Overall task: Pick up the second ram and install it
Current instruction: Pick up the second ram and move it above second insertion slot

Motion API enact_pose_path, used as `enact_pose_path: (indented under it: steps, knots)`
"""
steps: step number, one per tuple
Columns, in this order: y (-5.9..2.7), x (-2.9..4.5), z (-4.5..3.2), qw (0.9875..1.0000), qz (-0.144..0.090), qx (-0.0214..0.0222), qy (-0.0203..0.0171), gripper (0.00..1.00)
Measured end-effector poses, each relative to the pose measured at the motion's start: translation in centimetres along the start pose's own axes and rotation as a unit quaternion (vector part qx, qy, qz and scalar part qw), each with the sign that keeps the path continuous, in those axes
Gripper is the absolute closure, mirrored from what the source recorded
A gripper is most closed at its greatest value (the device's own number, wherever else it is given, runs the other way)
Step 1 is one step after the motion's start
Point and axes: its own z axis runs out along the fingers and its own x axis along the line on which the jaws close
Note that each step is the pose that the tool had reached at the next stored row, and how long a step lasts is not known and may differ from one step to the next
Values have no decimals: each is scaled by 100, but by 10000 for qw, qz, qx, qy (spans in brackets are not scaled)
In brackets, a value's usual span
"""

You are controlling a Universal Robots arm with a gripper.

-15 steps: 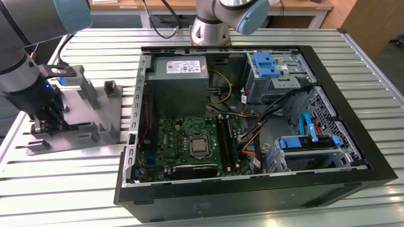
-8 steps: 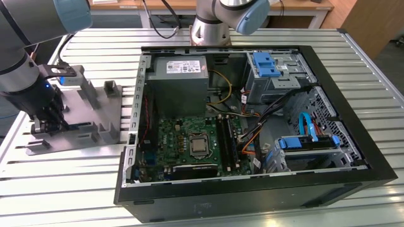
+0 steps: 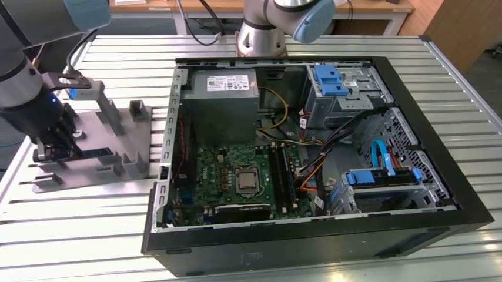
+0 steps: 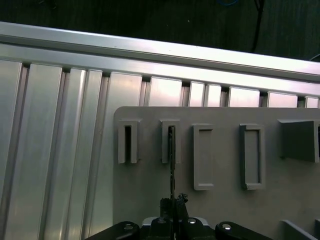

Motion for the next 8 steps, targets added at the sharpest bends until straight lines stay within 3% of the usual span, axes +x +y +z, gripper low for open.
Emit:
enact_pose_path:
  steps: [8]
  knots:
    - [4, -6, -140, 10000, 0, 0, 0, 86]
